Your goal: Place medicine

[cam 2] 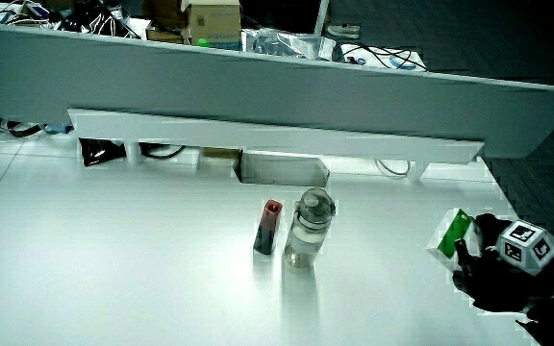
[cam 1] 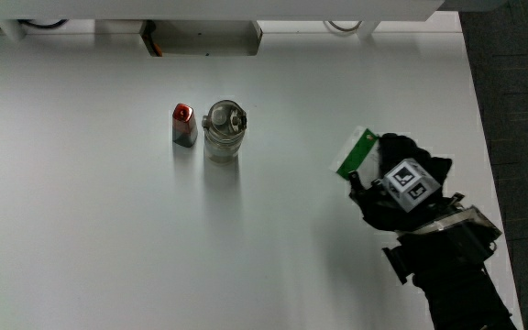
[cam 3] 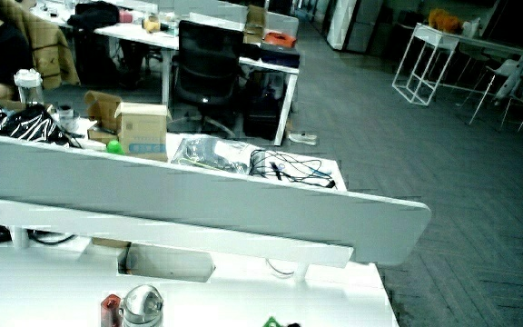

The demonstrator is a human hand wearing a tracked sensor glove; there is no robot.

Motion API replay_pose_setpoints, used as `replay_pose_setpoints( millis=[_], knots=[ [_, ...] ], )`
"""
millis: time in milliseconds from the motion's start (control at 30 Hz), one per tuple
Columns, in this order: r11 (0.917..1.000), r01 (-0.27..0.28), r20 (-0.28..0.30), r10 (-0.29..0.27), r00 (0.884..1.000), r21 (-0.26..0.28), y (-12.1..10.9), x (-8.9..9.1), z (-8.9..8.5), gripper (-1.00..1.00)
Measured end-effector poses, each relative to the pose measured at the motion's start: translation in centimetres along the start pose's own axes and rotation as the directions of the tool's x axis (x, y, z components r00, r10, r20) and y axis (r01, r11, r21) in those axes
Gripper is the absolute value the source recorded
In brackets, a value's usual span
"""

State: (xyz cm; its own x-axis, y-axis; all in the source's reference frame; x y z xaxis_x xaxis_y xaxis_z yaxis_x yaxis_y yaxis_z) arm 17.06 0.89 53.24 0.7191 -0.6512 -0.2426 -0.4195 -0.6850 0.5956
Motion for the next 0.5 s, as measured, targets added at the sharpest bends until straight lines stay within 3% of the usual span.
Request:
replay_pose_setpoints(
  millis=[67, 100, 233, 367, 467, 500],
  knots=[
    [0.9998, 0.008, -0.032, -0.009, 0.999, -0.017, 0.0, 0.9, -1.0, 0.0],
    [0.9979, 0.032, -0.016, -0.033, 0.999, -0.056, 0.3, 1.3, -2.3, 0.0],
    [0.9963, 0.025, -0.064, -0.03, 0.997, -0.083, 0.3, 2.1, -2.8, 0.0],
    [0.9901, 0.036, -0.082, -0.047, 0.996, -0.136, 1.3, 2.0, -4.7, 0.0],
    [0.9809, 0.023, -0.097, -0.042, 0.994, -0.193, 2.5, 1.5, -6.5, 0.0],
    [0.974, 0.014, -0.109, -0.04, 0.993, -0.226, 2.9, 1.3, -7.3, 0.0]
  ],
)
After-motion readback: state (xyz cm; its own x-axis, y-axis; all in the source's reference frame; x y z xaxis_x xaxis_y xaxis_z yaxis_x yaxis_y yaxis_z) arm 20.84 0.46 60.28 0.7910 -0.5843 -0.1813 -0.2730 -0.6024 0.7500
